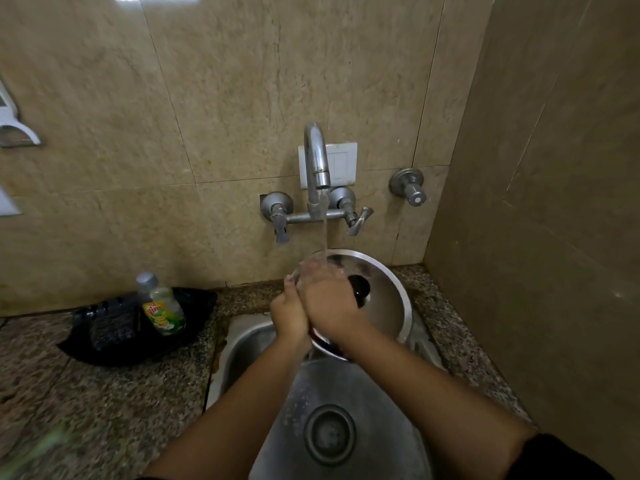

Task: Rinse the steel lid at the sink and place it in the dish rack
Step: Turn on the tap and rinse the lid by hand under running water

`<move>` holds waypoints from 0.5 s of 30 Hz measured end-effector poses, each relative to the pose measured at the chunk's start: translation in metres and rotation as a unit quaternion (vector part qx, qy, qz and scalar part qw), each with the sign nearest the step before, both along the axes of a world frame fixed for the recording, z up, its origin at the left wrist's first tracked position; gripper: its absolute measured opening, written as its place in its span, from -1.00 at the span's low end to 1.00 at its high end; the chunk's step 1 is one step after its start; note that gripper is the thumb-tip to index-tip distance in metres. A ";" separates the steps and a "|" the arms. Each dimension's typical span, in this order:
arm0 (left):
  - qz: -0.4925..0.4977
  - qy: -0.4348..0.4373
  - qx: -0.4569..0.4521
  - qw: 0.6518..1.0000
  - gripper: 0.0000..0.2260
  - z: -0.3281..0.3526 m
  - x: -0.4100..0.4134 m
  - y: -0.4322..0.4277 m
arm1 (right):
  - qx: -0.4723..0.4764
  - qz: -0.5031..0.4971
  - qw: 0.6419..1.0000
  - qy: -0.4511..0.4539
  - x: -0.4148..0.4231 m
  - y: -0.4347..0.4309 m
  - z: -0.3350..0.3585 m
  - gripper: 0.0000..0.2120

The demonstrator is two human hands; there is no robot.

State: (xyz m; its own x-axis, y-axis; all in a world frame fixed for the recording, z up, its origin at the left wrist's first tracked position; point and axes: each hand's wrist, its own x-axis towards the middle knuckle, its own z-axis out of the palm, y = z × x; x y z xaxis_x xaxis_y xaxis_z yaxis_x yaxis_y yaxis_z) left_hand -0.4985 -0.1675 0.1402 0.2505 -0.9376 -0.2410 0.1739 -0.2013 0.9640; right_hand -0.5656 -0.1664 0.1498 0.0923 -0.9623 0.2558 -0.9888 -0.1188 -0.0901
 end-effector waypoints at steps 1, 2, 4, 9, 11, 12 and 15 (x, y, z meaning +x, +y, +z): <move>0.001 0.019 0.008 1.000 -0.59 -0.002 0.004 -0.001 | -0.017 0.063 0.998 0.008 0.001 0.011 -0.005 -0.54; 0.002 0.031 0.012 0.999 -0.61 -0.004 0.008 -0.002 | -0.030 0.106 0.994 0.020 -0.002 0.020 -0.009 -0.51; -0.001 0.033 0.003 0.999 -0.61 -0.007 0.012 0.001 | -0.030 0.129 0.989 0.061 -0.006 0.026 -0.012 -0.46; -0.003 -0.015 -0.031 0.999 -0.60 -0.005 0.006 0.014 | 0.073 -0.129 0.986 0.078 -0.012 -0.004 0.012 -0.49; -0.003 -0.009 -0.022 1.000 -0.60 -0.002 0.004 0.014 | 0.114 -0.197 0.973 0.036 -0.016 -0.012 0.019 -0.47; -0.007 0.000 -0.014 1.000 -0.60 -0.001 0.003 0.013 | 0.105 -0.174 0.978 0.052 -0.010 -0.012 0.017 -0.47; -0.017 0.026 -0.003 1.000 -0.60 0.002 0.008 0.006 | -0.003 0.012 0.996 0.086 0.005 0.001 0.001 -0.48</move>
